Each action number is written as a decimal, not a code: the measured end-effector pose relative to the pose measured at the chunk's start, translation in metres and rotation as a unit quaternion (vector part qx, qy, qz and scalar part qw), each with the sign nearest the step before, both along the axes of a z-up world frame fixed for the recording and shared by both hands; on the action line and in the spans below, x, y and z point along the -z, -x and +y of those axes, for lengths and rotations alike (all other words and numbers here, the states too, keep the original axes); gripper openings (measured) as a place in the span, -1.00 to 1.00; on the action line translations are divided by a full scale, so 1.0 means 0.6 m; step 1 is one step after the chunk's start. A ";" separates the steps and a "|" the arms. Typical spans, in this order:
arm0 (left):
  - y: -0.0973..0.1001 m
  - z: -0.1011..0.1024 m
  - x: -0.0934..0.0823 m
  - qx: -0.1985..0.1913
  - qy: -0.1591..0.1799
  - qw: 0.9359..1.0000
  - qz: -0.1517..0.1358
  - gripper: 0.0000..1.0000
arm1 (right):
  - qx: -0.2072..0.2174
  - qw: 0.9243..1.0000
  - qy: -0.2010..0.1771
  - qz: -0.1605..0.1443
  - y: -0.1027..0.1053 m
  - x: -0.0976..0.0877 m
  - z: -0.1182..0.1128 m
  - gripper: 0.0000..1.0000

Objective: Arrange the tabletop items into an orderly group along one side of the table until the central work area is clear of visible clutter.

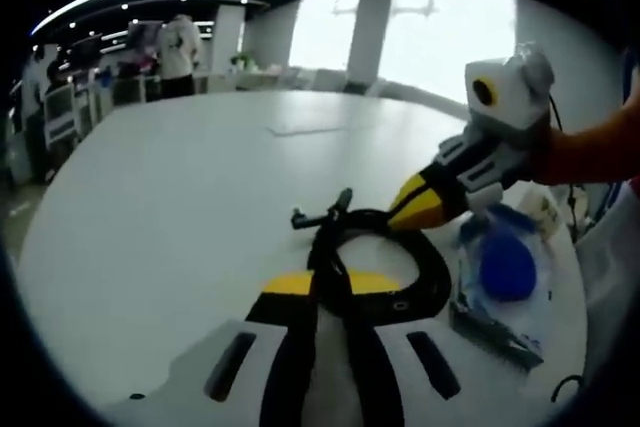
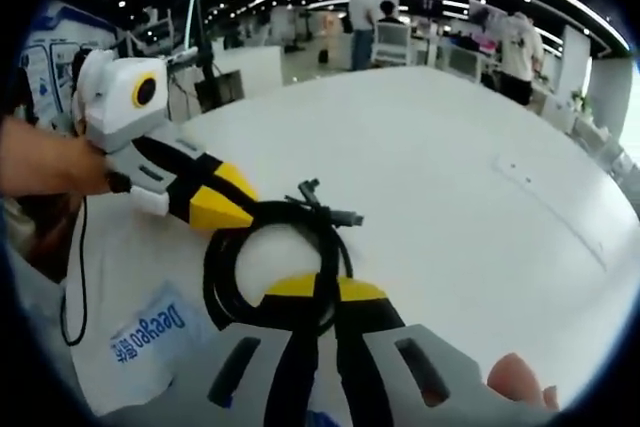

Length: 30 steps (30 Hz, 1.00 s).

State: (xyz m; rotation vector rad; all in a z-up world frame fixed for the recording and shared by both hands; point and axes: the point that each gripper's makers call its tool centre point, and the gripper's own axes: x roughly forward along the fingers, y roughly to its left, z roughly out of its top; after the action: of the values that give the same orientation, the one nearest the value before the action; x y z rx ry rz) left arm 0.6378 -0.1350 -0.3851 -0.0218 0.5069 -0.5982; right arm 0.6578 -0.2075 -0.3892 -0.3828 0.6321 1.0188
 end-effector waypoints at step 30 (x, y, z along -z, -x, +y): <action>-0.007 0.018 -0.055 -0.024 -0.005 0.999 -0.020 -0.99 | 0.010 0.999 -0.039 -0.009 -0.004 -0.054 0.007 -0.97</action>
State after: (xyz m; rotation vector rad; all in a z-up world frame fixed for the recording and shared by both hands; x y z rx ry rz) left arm 0.6423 -0.1244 -0.3519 -0.0117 0.4686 -0.5482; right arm 0.6602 -0.2033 -0.3568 -0.3168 0.5771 1.0163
